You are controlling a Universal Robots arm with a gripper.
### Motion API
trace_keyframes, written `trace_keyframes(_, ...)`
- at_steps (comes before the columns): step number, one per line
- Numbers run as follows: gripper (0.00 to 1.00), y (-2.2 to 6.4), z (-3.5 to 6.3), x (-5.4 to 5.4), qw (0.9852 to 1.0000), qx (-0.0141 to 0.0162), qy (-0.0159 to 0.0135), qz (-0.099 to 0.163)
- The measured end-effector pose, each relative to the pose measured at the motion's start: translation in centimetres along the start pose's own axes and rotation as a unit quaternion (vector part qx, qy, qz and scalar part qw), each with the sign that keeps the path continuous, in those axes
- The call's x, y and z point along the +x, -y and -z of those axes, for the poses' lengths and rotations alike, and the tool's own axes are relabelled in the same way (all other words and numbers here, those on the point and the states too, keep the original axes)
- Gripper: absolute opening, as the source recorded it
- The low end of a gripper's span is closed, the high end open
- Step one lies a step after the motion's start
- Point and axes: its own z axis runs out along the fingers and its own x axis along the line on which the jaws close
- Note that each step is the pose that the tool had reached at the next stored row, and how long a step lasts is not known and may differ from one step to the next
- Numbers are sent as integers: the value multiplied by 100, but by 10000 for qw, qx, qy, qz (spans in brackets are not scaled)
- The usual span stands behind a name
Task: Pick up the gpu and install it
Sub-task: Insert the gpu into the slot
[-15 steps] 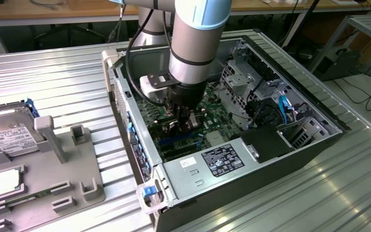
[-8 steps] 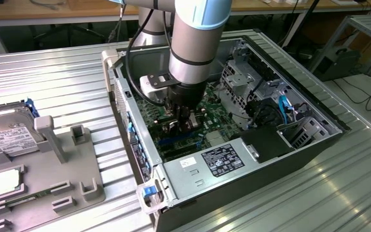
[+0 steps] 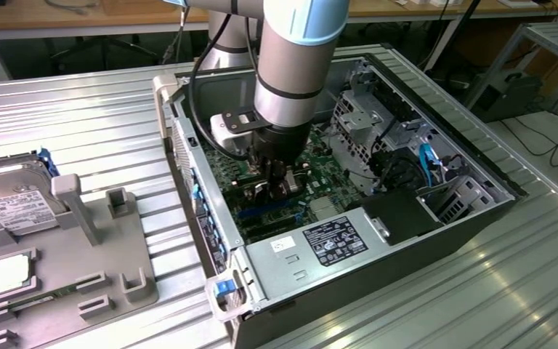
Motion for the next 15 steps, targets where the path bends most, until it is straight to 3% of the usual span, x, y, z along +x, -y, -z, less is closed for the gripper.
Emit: trace_keyframes(15, 28, 0, -45, 1, 10000, 0, -1, 0)
